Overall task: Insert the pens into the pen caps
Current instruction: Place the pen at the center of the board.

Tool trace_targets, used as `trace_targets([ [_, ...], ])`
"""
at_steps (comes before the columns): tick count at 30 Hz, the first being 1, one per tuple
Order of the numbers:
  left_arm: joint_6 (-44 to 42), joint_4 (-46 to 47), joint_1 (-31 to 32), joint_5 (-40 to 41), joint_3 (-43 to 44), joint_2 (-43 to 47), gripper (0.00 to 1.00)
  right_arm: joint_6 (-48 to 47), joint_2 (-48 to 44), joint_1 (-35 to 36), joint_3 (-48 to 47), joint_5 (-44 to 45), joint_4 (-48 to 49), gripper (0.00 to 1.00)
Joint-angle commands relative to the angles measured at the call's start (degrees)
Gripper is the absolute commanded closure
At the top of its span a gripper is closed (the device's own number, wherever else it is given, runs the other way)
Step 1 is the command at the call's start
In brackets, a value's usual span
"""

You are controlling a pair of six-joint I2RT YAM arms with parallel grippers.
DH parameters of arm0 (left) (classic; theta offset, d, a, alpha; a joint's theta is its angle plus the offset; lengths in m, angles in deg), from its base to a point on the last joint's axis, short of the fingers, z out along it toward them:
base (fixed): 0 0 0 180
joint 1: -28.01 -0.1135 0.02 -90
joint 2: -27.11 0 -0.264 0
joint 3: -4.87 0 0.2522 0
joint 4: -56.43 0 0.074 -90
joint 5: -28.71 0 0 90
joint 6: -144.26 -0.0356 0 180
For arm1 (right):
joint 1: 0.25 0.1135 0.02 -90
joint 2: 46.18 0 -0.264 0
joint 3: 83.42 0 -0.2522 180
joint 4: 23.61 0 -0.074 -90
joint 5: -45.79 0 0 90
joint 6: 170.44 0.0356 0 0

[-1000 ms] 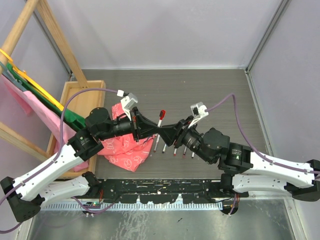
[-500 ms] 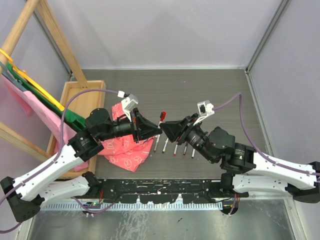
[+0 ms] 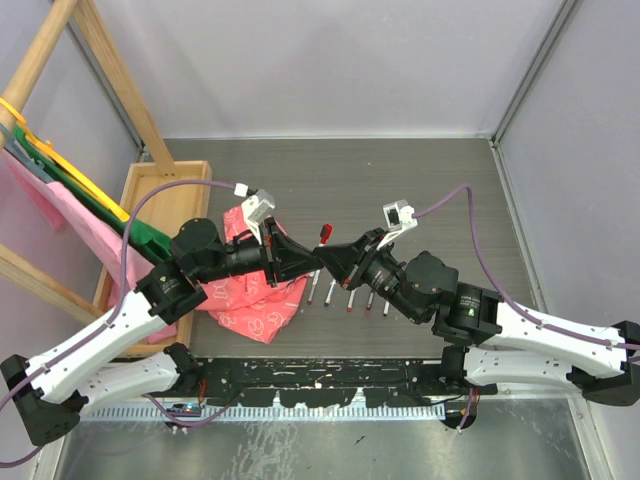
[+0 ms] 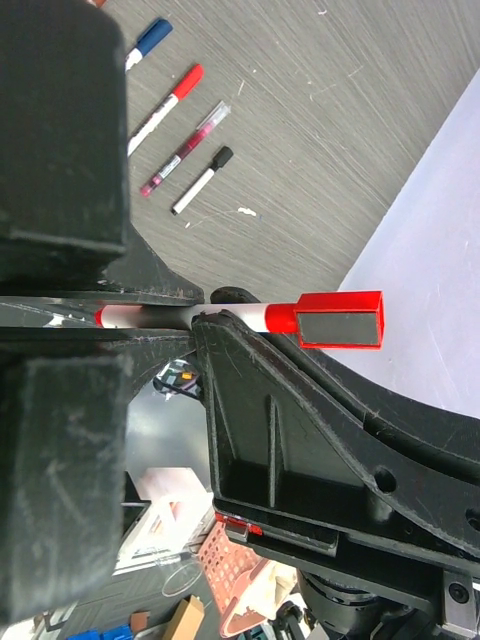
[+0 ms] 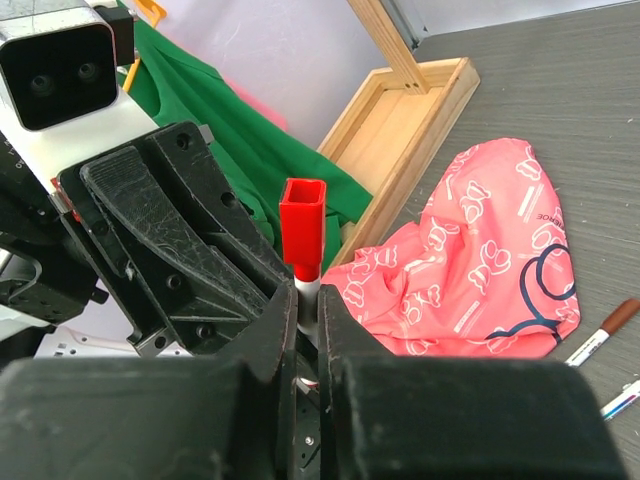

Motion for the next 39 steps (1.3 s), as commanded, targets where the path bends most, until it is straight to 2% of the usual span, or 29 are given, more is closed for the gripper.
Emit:
trace_targets([
  [1,0.1,3.4,0.2,-0.2,-0.1,1.8,0.94,1.3,-1.2,-0.7,-0.3,1.0,1.6,0.96],
  [6,-0.2,0.5,0.2,1.8,-0.2,2.5,0.67,2.1,-2.2,-0.8,-1.1,3.9,-4.9,1.0],
  [14,-4.1,-12.3,0.1,10.3,0.7,5.7,0.49,7.7,-0.2,-3.0,-4.1,8.9,-29.8,1.0],
  [17,-4.8,-15.3,0.1,13.1,0.1,6.9,0.49,12.5,0.0,-6.4,-1.8,9.2,-38.8,1.0],
  [21,-4.3,-16.4,0.1,13.8,-0.8,7.5,0.48,13.6,-0.3,-14.5,3.8,4.6,-42.9,1.0],
  [25,-3.7,-16.6,0.1,14.4,-1.0,7.0,0.48,10.8,0.5,-24.7,10.8,-2.6,-40.9,1.0],
  [31,-3.6,-16.9,0.1,14.3,-0.5,6.5,0.49,8.0,2.7,-35.7,19.3,-9.9,-35.3,1.0],
  [35,-3.8,-17.5,0.1,14.6,-0.7,7.0,0.49,5.8,6.5,-39.6,20.4,-10.5,-34.2,0.99],
  [39,-3.9,-18.2,0.1,14.6,-0.7,7.0,0.5,4.5,11.9,-40.4,19.6,-9.7,-33.8,0.97],
])
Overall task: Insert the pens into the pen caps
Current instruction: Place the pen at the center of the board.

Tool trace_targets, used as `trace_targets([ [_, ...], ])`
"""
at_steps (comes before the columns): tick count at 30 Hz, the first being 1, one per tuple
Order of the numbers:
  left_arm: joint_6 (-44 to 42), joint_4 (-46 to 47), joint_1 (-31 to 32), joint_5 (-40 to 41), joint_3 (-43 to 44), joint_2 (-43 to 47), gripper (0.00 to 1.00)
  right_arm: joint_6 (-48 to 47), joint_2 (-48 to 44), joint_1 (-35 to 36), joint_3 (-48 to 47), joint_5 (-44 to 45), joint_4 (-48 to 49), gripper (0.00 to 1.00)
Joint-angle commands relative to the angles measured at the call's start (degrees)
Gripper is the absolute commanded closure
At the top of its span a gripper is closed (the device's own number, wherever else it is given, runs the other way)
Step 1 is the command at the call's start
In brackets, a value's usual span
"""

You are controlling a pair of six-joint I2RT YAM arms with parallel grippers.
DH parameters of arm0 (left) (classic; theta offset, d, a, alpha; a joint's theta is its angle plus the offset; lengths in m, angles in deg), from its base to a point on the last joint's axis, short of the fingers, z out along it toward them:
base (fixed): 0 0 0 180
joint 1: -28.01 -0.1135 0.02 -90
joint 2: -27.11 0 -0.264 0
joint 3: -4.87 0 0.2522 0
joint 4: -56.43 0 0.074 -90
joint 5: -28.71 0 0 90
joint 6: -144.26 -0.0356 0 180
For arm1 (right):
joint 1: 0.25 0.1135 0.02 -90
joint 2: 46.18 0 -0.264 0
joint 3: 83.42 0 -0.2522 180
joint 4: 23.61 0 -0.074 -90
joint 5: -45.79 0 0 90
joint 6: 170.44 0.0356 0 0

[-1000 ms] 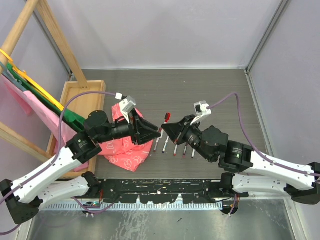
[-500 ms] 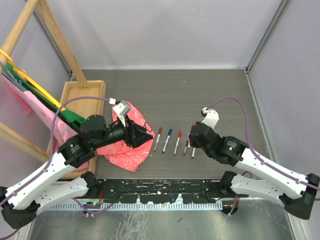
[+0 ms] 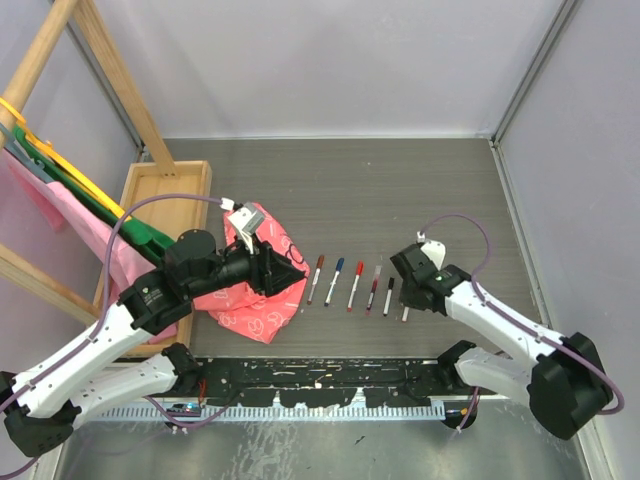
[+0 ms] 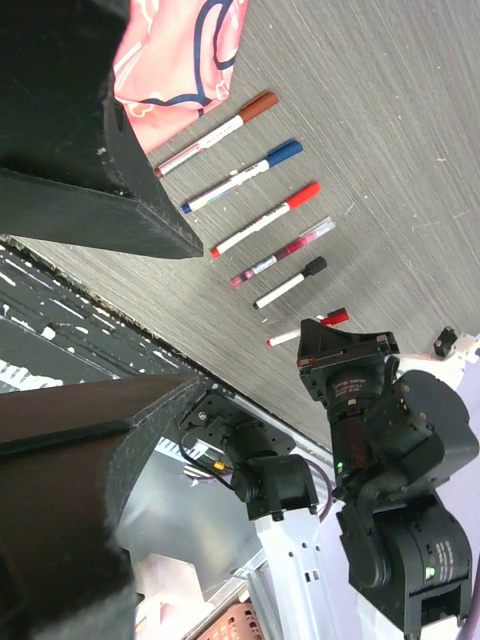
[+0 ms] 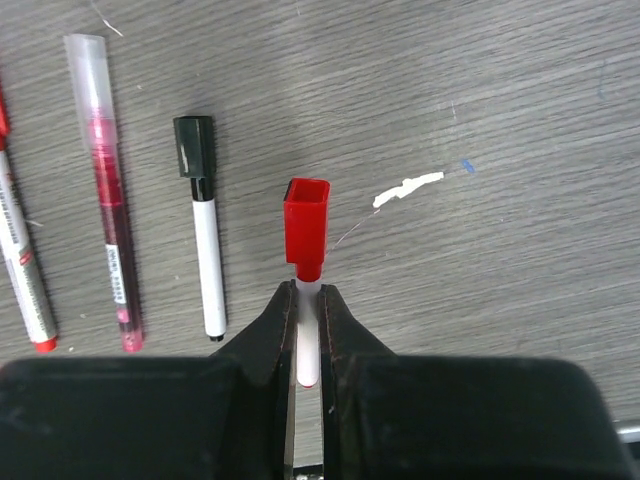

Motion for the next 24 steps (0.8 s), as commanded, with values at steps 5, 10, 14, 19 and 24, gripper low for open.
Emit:
trace_targets([
  [5,-0.4,0.0,0.1,0.8,0.4,1.6,0.5,-3.5,6.7,-2.5,-0.9,-1.8,5.7,0.97],
  [10,-0.4,-0.5,0.0,0.8,0.2,2.2,0.5,-4.8,7.8,-4.7,-1.1,-2.7,7.7,0.96],
  [14,-0.4,-0.5,0.1,0.6,-0.2,2.3,0.5,-6.1,9.9,-5.5,-1.4,-4.0,8.9,0.91],
  [19,-0.1,-0.3,0.0,0.8,-0.6,2.8,0.5,-6.3,11.5,-6.0,-1.1,-4.2,10.0,0.84],
  [24,-0.1,-0.7,0.0,0.8,-0.7,3.0,0.5,-6.3,12.5,-6.8,-1.2,-4.6,11.1,0.75],
])
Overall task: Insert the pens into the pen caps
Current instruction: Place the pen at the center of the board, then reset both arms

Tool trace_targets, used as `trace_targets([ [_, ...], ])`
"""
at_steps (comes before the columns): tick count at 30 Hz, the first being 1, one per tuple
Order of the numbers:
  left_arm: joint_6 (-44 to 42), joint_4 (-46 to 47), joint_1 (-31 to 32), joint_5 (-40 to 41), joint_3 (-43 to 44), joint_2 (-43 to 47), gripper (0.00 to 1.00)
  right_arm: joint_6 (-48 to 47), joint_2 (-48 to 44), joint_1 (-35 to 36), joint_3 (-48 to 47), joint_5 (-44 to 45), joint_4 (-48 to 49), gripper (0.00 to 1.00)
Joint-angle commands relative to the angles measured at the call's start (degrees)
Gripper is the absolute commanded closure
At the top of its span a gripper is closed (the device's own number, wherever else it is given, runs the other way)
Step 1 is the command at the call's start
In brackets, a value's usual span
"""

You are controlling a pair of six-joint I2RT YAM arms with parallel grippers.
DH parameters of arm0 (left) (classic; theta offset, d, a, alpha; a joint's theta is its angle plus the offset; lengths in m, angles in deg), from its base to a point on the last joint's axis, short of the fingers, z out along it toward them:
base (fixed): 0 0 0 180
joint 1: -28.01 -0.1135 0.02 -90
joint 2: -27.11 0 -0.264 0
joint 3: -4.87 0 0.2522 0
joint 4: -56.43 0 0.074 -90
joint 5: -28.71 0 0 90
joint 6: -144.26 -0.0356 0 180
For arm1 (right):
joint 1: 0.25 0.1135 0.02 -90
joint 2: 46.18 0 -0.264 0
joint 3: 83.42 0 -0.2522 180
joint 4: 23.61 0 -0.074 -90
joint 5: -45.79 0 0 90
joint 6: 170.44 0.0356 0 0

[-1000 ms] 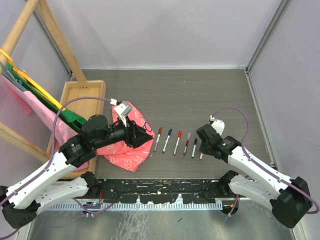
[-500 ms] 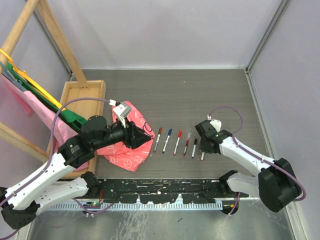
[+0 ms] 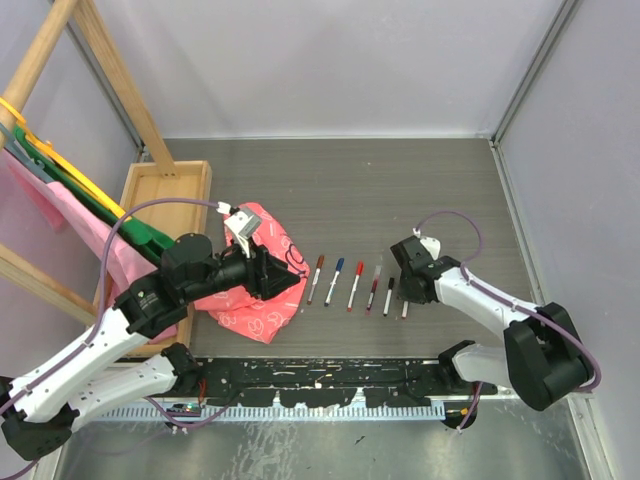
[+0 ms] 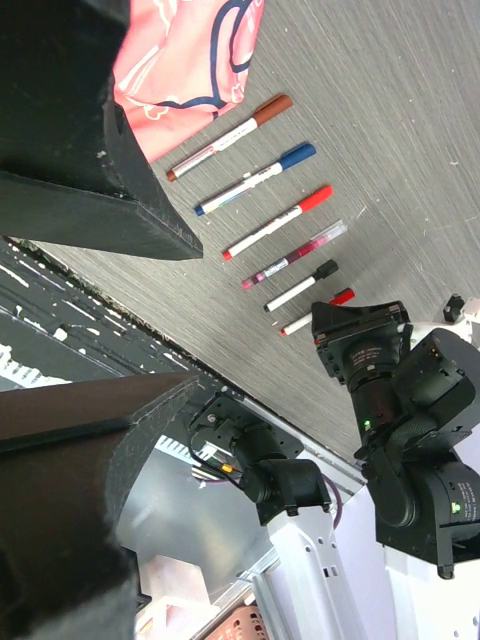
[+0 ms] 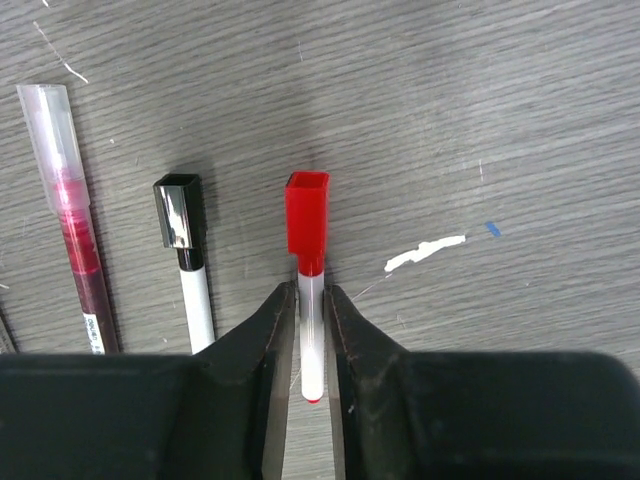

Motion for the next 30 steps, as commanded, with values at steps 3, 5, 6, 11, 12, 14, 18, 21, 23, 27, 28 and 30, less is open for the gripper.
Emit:
trace_targets([
  [3,-0.1,1.1,0.1,0.7,0.2,1.1,0.51,-0.9,0.6,-0.9,-1.2,-0.6,2.5,0.71],
  [5,0.0,1.1,0.0,1.0,0.0,1.2,0.51,-0.7,-0.4,-1.0,-1.7,-0.4,1.8,0.69],
  [6,0.1,1.0,0.1,1.2,0.0,1.4,0.5,-0.6,-1.3,-0.9,-2.0,-0.3,0.9,0.67],
  [11,0.0,0.0,0.0,2.8,-0.2,1.7,0.49,-1.5,-8.7,-0.9,-6.6,1.2,-4.5,0.61],
  [12,-0.1,-0.3,0.1,3.4,-0.1,1.7,0.48,-2.0,-10.7,-0.9,-7.7,1.6,-5.3,0.6],
  [14,-0.2,-1.1,0.0,4.6,0.1,1.6,0.48,-3.4,-14.6,-1.0,-9.6,1.3,-6.0,0.57],
  [18,-0.6,-5.1,0.0,11.2,1.8,0.6,0.47,-8.5,-21.7,-0.9,-12.8,-2.2,-5.3,0.48],
  [21,-1.0,-9.1,0.1,18.2,3.2,0.0,0.46,-11.7,-26.3,-0.9,-14.6,-5.9,-4.4,0.42],
  [23,-1.6,-12.2,0.0,22.6,4.5,-0.1,0.46,-13.3,-29.0,-0.9,-15.4,-6.8,-3.6,0.41],
  [27,-3.9,-18.2,0.0,29.4,7.0,0.8,0.42,-15.7,-33.0,-0.9,-16.9,-7.5,-3.0,0.33],
  [28,-4.6,-19.3,0.1,30.3,7.4,1.4,0.41,-15.9,-33.9,-0.9,-17.2,-7.2,-3.0,0.3],
  [30,-5.7,-21.3,0.1,32.3,7.9,2.7,0.38,-16.3,-35.8,-0.9,-17.4,-6.9,-2.7,0.24],
])
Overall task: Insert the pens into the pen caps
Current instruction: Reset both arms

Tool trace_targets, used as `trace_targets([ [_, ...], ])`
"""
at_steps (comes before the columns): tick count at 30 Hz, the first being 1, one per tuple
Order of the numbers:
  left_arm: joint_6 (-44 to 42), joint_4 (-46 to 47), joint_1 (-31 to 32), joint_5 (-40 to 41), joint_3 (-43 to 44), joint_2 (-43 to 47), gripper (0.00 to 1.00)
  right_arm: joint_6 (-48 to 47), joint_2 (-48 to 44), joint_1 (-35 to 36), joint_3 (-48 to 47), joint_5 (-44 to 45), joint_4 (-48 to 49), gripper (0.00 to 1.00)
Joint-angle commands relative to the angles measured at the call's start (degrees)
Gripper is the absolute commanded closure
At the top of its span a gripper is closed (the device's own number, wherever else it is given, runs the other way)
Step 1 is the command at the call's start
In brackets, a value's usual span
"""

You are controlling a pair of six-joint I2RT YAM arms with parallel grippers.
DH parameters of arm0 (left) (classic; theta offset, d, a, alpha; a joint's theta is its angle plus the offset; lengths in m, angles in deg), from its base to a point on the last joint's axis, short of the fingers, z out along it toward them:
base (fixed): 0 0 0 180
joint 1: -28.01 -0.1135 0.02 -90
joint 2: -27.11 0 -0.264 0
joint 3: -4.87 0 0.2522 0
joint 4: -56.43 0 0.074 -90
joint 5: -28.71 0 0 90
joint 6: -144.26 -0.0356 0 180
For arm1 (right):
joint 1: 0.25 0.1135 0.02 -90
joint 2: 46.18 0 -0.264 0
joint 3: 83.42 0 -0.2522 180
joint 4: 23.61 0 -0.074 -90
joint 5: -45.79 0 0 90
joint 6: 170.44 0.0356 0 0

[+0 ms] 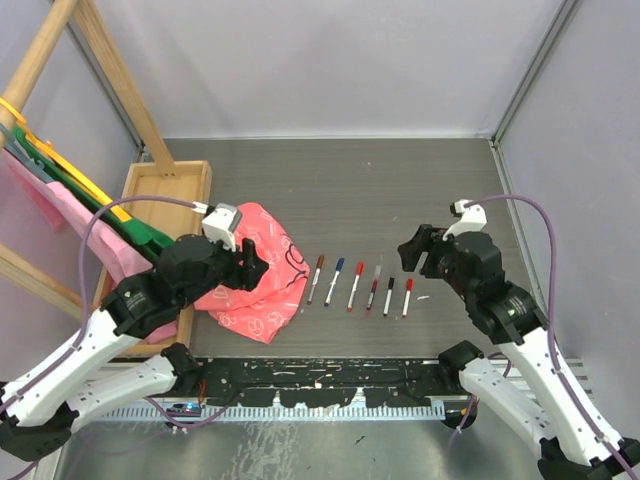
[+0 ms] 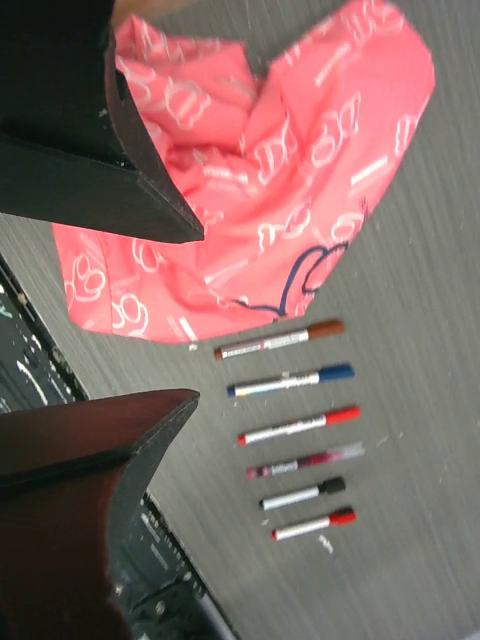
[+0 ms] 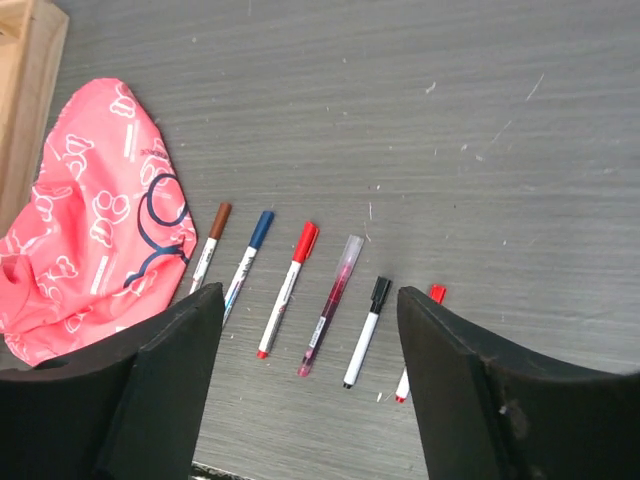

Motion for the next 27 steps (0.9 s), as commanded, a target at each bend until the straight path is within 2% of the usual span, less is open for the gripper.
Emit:
trace_targets([
  [1,-3.6,-6.1,0.1,9.0,3.8,3.4,0.37,-3.6,-4.1,-0.2,-2.8,-0.7,2.5,0.2],
  [5,-4.3,-9.8,0.0,11.1,3.9,6.2,0.33,-4.1,-7.9,-0.2,-2.6,0.7,3.5,0.01],
  [16,-3.2,-12.6,0.1,12.9,-1.7,18.4,0.14,-6.8,-14.9,-0.2,-0.1,2.6,3.8,0.01],
  [19,-2.1,-13.1,0.1,13.6,-3.4,20.3,0.01,-6.1,-14.7,-0.2,-0.6,6.3,2.5,0.01],
  [27,-2.0,-14.0,0.1,15.4,-3.0,20.6,0.02,-6.9,-15.9,-0.2,0.8,7.1,2.6,0.01],
])
